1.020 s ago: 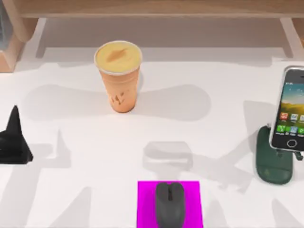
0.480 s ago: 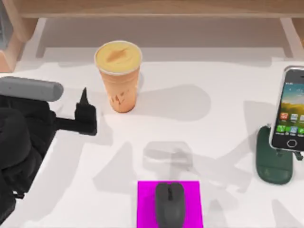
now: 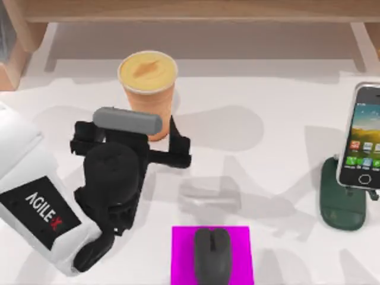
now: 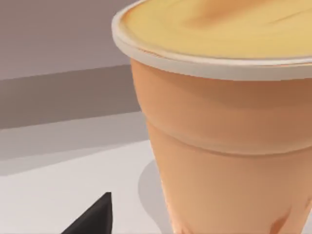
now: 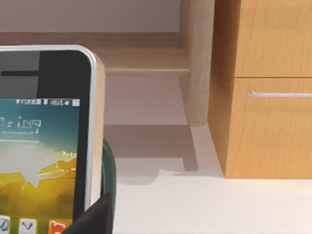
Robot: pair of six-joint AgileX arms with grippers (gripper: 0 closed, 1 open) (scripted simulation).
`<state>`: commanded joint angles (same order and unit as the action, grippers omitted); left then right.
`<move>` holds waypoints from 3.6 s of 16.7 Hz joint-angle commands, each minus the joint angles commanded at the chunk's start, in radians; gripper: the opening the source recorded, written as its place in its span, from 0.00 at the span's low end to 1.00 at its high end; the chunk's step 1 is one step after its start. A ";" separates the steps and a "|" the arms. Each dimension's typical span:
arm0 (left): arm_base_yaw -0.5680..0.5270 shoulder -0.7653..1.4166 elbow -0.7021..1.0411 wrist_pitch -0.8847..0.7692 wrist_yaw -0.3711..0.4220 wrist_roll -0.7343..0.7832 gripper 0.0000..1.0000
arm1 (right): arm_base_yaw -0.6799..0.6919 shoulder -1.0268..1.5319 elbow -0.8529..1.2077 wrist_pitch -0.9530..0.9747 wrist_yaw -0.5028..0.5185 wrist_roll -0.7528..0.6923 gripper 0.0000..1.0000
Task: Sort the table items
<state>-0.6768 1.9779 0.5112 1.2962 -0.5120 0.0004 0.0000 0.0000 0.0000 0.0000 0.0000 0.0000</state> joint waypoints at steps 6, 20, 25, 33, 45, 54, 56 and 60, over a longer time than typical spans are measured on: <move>-0.015 0.257 0.166 0.249 -0.114 0.003 1.00 | 0.000 0.000 0.000 0.000 0.000 0.000 1.00; 0.038 0.307 0.286 0.200 -0.074 0.003 1.00 | 0.000 0.000 0.000 0.000 0.000 0.000 1.00; 0.040 0.308 0.290 0.198 -0.073 0.003 0.92 | 0.000 0.000 0.000 0.000 0.000 0.000 1.00; 0.040 0.308 0.290 0.198 -0.073 0.003 0.32 | 0.000 0.000 0.000 0.000 0.000 0.000 1.00; 0.040 0.308 0.290 0.198 -0.073 0.003 0.00 | 0.000 0.000 0.000 0.000 0.000 0.000 1.00; 0.037 0.270 0.285 0.165 -0.074 0.006 0.00 | 0.000 0.000 0.000 0.000 0.000 0.000 1.00; 0.039 0.260 0.295 0.170 -0.067 0.005 0.00 | 0.000 0.000 0.000 0.000 0.000 0.000 1.00; 0.050 0.200 0.368 0.130 0.011 -0.007 0.00 | 0.000 0.000 0.000 0.000 0.000 0.000 1.00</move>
<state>-0.6265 2.1778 0.8793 1.4260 -0.5008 -0.0069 0.0000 0.0000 0.0000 0.0000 0.0000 0.0000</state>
